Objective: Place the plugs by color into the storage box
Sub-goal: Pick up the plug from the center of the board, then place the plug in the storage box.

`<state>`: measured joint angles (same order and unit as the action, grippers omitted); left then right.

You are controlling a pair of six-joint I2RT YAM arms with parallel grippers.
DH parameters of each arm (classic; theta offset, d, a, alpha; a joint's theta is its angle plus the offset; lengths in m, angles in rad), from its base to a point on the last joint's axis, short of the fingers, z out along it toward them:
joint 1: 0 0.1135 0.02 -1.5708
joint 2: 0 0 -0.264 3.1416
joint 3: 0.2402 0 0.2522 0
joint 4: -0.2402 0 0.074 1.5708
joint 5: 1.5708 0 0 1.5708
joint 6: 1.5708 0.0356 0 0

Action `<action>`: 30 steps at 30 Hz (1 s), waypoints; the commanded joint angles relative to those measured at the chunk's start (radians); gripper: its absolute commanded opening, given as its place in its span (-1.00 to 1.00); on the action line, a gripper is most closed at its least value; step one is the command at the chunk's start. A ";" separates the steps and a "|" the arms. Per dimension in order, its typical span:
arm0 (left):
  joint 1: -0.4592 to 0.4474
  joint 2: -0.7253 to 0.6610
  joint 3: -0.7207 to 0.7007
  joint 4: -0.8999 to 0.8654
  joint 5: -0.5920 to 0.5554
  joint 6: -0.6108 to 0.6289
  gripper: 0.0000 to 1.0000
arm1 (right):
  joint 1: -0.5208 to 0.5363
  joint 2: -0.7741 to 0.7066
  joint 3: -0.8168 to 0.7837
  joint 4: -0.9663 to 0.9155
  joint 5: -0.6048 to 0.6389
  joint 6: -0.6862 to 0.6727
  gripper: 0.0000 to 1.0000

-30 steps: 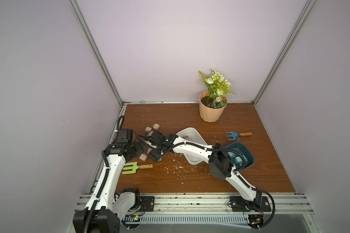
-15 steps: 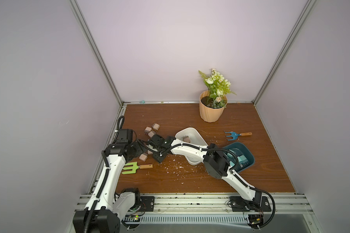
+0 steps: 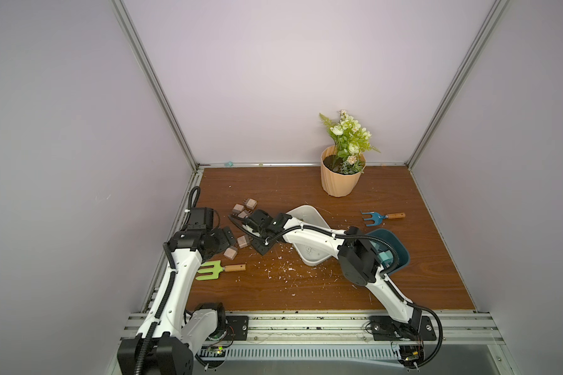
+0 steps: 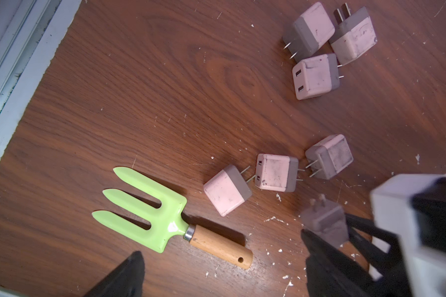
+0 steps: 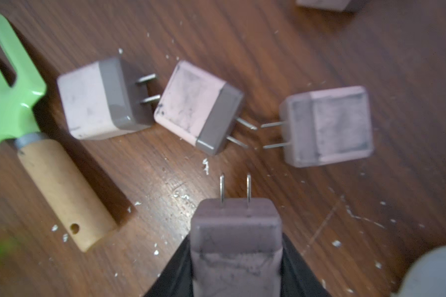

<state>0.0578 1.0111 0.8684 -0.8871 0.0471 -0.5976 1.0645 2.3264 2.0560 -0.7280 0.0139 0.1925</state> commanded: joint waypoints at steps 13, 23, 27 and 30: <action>0.012 0.015 0.001 -0.013 -0.016 -0.005 0.97 | -0.285 -0.375 -0.347 0.043 0.053 0.050 -0.09; 0.012 0.029 0.008 -0.013 -0.012 -0.006 0.97 | -0.331 -0.387 -0.584 0.148 0.011 0.080 -0.09; 0.012 0.033 0.009 -0.011 -0.010 -0.007 0.97 | -0.332 -0.360 -0.617 0.169 0.002 0.093 -0.08; 0.012 0.035 0.011 -0.011 -0.008 -0.004 0.97 | -0.331 -0.331 -0.616 0.160 0.004 0.094 -0.06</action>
<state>0.0578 1.0405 0.8684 -0.8867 0.0471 -0.5976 0.7311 1.9743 1.4395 -0.5915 0.0238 0.2657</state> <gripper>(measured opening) 0.984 0.470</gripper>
